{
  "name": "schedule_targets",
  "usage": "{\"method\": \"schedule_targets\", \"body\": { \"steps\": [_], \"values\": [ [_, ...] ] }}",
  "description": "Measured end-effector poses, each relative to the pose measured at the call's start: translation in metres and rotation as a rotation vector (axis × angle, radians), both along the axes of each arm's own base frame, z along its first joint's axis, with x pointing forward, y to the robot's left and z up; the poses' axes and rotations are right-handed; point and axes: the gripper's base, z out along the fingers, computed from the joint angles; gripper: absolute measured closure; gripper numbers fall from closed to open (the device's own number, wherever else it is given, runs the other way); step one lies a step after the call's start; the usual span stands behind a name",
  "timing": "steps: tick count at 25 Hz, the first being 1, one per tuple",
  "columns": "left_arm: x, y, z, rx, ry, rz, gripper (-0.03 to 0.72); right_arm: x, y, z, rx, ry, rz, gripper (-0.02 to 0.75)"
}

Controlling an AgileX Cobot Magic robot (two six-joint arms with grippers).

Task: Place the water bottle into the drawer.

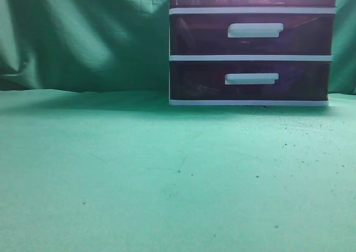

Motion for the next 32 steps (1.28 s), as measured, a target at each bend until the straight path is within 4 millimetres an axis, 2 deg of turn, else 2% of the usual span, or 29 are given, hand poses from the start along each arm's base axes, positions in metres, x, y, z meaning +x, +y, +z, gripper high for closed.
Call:
{"method": "schedule_targets", "body": {
  "steps": [10,26,28,32],
  "values": [
    [0.0,0.0,0.0,0.0,0.0,0.0,0.688,-0.003,0.0,-0.017,-0.028,0.155,0.008,0.738],
    [0.0,0.0,0.0,0.0,0.0,0.004,0.688,-0.003,0.0,-0.018,-0.028,0.16,0.009,0.738],
    [0.001,0.002,0.0,0.009,-0.008,0.048,0.688,-0.003,0.0,-0.018,-0.028,0.16,0.009,0.738],
    [0.009,0.008,-0.004,0.049,-0.071,0.263,0.688,-0.003,0.0,-0.018,-0.028,0.16,0.009,0.738]
  ]
}}
